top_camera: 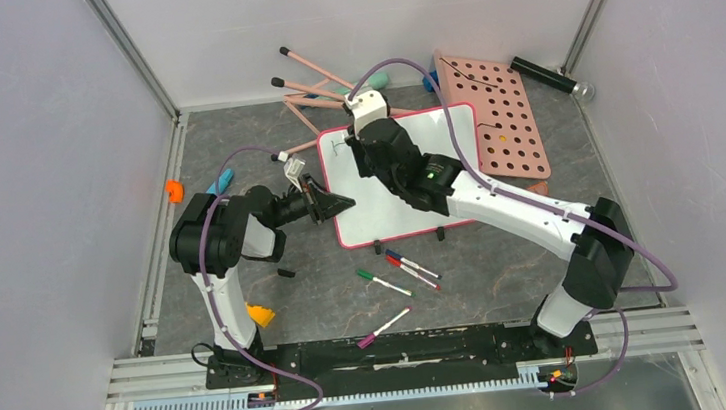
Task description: Write a sentence on the whiteboard
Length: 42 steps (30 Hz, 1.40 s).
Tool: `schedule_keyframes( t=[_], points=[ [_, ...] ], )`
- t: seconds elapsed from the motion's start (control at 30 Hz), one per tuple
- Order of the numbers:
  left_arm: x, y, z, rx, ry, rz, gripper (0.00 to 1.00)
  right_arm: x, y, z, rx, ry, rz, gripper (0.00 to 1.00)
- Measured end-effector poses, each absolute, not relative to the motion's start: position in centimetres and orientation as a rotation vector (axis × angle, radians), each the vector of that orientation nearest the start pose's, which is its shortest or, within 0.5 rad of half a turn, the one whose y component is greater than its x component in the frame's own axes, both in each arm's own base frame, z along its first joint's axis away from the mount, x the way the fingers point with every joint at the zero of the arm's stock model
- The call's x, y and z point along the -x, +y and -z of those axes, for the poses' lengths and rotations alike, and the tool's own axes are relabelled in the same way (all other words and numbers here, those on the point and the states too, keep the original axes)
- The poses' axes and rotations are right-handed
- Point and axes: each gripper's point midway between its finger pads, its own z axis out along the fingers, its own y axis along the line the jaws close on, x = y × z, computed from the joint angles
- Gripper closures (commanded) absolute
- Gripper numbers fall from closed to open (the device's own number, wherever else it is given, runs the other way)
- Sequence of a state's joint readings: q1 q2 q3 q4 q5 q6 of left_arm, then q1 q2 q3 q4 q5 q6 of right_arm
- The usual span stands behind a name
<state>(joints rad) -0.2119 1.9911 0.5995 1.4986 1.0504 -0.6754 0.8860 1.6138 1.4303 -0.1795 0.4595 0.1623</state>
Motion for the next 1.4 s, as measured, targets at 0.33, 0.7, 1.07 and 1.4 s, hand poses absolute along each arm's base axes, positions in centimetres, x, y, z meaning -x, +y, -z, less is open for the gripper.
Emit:
schedule_keyframes(
  t=[0.33,0.7,1.07,1.4],
  points=[
    [-32.9,-24.0,-10.7,-0.572,1.613,1.440,0.97,-36.8,33.1,-26.7,0.385,1.870,-0.256,1.00],
    [-32.9,-24.0,-10.6,-0.571,1.614,1.440,0.97,-37.7,32.9,-25.1,0.387,1.897,-0.222,1.00],
    [-32.9,-24.0,-10.6,-0.572,1.614,1.440,0.97,-37.6,32.9,-25.0,0.395,1.900,-0.238,1.00],
    [-32.9,-24.0,-10.6,-0.571,1.615,1.441,0.97,-35.7,32.1,-22.5,0.435,1.951,-0.271,1.00]
  ],
)
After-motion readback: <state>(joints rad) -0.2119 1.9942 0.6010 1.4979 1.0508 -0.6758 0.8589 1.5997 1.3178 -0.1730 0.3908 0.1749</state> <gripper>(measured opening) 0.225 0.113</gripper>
